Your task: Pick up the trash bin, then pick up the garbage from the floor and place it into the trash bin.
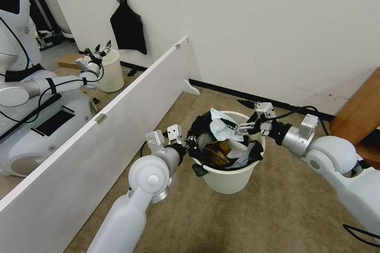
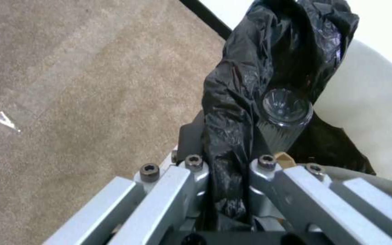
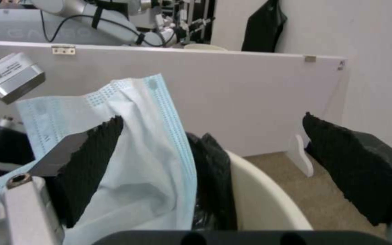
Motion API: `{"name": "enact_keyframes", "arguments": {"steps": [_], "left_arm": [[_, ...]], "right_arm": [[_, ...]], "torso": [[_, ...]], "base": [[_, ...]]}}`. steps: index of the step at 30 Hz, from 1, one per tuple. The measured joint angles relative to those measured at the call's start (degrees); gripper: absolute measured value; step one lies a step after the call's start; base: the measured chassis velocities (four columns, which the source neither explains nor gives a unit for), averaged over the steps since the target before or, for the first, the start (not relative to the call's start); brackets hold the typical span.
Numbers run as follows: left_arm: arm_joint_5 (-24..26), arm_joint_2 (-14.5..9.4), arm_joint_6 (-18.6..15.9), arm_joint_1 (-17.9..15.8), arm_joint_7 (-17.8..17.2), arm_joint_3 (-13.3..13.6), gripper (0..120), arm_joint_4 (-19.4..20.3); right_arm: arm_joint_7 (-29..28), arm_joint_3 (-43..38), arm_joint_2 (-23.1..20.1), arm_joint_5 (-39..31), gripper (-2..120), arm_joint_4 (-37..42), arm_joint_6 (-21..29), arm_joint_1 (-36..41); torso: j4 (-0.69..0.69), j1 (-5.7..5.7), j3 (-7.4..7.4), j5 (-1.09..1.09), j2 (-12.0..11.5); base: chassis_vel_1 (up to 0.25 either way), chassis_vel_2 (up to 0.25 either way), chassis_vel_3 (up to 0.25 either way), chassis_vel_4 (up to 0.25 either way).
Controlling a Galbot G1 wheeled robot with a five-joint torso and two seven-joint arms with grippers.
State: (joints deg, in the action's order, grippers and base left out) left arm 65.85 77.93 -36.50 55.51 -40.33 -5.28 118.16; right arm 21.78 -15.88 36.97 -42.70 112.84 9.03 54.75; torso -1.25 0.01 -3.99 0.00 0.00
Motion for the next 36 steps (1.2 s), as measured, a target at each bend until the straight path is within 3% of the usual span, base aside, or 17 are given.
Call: {"name": "enact_keyframes", "arguments": {"steps": [6, 9, 12, 15, 18, 22, 36], "left_arm": [[-0.5, 0.0, 0.2, 0.2, 0.3, -0.1, 4, 0.0], [-0.7, 0.0, 0.2, 0.3, 0.3, -0.3, 4, 0.0], [-0.9, 0.0, 0.3, 0.5, 0.4, -0.3, 4, 0.1], [-1.0, 0.1, 0.3, 0.6, 0.4, -0.3, 4, 0.2], [-1.1, 0.1, 0.4, 0.6, 0.5, -0.4, 4, 0.3], [-1.1, 0.1, 0.5, 0.7, 0.5, -0.6, 4, 0.4], [-1.4, -0.3, 0.5, 1.6, 0.6, -1.6, 4, 1.0]], "right_arm": [[-1.4, 2.1, -1.6, -2.7, 100, 1.6, 0.8, 1.1], [-3.9, 4.0, -3.3, -8.8, 100, 3.9, 3.6, 1.5], [-9.4, 5.1, -4.5, -17.4, 100, 7.3, 11.4, 1.0], [-10.8, 5.0, -4.5, -19.4, 100, 8.1, 14.3, 0.6], [-12.3, 3.2, -4.5, -23.0, 100, 9.0, 20.6, 0.1], [-12.3, 1.9, -4.4, -23.1, 100, 9.1, 20.7, 0.0], [-10.7, -5.1, -2.0, -14.7, 100, 9.7, 11.7, 0.1]], "torso": [[0.0, 0.0, 0.0, 0.0, 0.0], [0.0, 0.0, 0.0, 0.0, 0.0], [0.0, 0.0, 0.0, 0.0, 0.0], [0.01, 0.0, 0.0, 0.0, 0.0], [0.0, 0.0, 0.0, 0.0, 0.0], [0.0, 0.0, 0.0, 0.0, 0.0], [0.0, 0.0, 0.0, 0.0, 0.0]], "base": [[0.0, 0.0, 0.0, 0.0], [0.0, 0.0, 0.0, 0.0], [0.0, 0.0, 0.0, 0.0], [0.0, 0.0, 0.0, 0.0], [0.0, 0.0, 0.0, 0.0], [0.0, 0.0, 0.0, 0.0], [0.0, 0.0, 0.0, 0.0]]}}
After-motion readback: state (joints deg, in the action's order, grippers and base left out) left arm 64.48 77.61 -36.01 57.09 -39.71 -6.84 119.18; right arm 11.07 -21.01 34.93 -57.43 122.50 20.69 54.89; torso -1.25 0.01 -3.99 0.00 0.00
